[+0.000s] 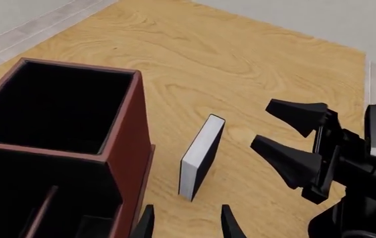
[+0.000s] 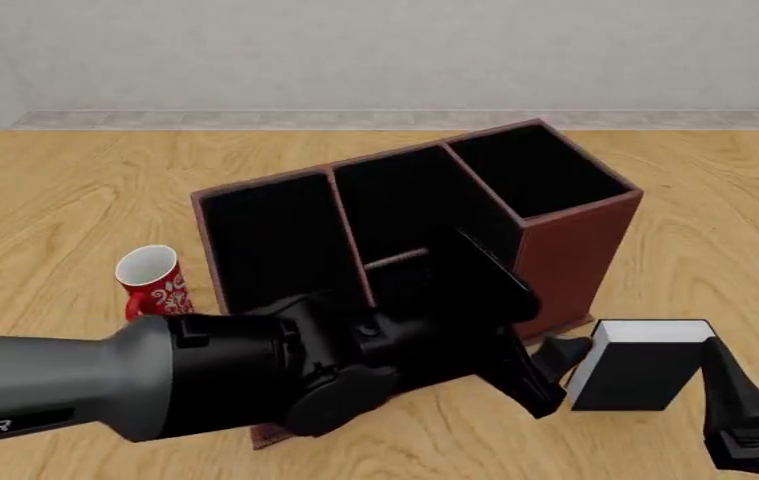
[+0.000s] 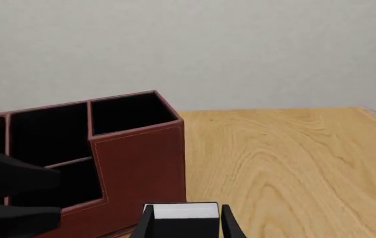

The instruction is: Pick up the book and place it in the back compartment of the caddy.

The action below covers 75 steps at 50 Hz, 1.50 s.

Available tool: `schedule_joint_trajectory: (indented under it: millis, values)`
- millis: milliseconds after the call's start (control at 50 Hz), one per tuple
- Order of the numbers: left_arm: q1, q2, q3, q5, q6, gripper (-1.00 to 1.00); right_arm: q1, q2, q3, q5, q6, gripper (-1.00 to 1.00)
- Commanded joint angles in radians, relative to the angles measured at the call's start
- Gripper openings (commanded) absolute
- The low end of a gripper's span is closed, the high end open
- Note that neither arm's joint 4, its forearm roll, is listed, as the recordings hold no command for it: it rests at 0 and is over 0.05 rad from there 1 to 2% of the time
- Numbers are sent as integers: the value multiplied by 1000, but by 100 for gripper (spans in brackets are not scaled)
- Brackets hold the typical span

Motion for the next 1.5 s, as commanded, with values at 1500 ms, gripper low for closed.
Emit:
schedule_joint_trajectory:
  millis: [1500]
  values:
    - [8, 320, -329, 106, 16, 100, 1, -1, 0, -2, -3, 100]
